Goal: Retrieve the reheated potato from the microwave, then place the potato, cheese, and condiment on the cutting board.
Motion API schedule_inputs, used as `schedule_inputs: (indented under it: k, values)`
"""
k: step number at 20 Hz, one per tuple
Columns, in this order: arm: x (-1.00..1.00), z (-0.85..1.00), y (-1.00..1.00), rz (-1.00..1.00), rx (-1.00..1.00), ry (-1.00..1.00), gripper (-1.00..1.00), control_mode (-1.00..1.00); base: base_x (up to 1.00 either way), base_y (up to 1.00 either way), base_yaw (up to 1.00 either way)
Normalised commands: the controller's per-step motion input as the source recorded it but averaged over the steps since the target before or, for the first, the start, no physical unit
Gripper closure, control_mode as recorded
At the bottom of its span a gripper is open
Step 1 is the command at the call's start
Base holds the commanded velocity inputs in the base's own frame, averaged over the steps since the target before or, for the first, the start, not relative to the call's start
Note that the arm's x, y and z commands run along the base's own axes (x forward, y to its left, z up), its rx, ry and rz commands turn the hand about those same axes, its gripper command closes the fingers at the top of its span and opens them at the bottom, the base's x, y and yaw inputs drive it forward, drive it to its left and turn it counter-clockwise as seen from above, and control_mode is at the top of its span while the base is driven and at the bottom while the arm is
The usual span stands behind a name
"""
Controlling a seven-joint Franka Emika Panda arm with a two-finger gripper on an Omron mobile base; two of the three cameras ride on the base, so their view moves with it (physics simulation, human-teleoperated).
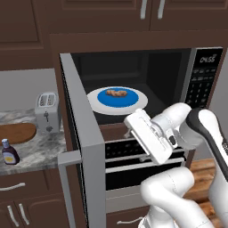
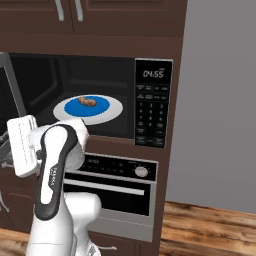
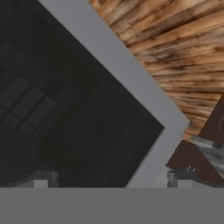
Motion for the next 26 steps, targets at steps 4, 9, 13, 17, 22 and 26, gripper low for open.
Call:
schedule_inputs:
  k: [4, 9, 13, 17, 22, 26]
  values:
    - [0.0, 0.18, -0.41, -0.02, -0.32, -0.25, -1.0, -1.0, 0.0, 0.0, 0.0]
    - [0.04, 0.17, -0.27, 0.0, -0.34, -0.28, -1.0, -1.0, 0.0, 0.0, 0.0]
    - [0.05, 0.07, -0.26, 0.03, -0.37, -0.38, -1.0, -1.0, 0.0, 0.0, 0.0]
    - [0.14, 0.01, -0.33, 0.06, -0.3, -0.43, -1.0, -1.0, 0.0, 0.0, 0.0]
    - [0.11, -0.11, -0.36, 0.06, -0.25, -0.5, -1.0, -1.0, 0.0, 0.0, 0.0]
    - [0.13, -0.02, -0.26, 0.09, -0.2, -0.56, -1.0, -1.0, 0.0, 0.0, 0.0]
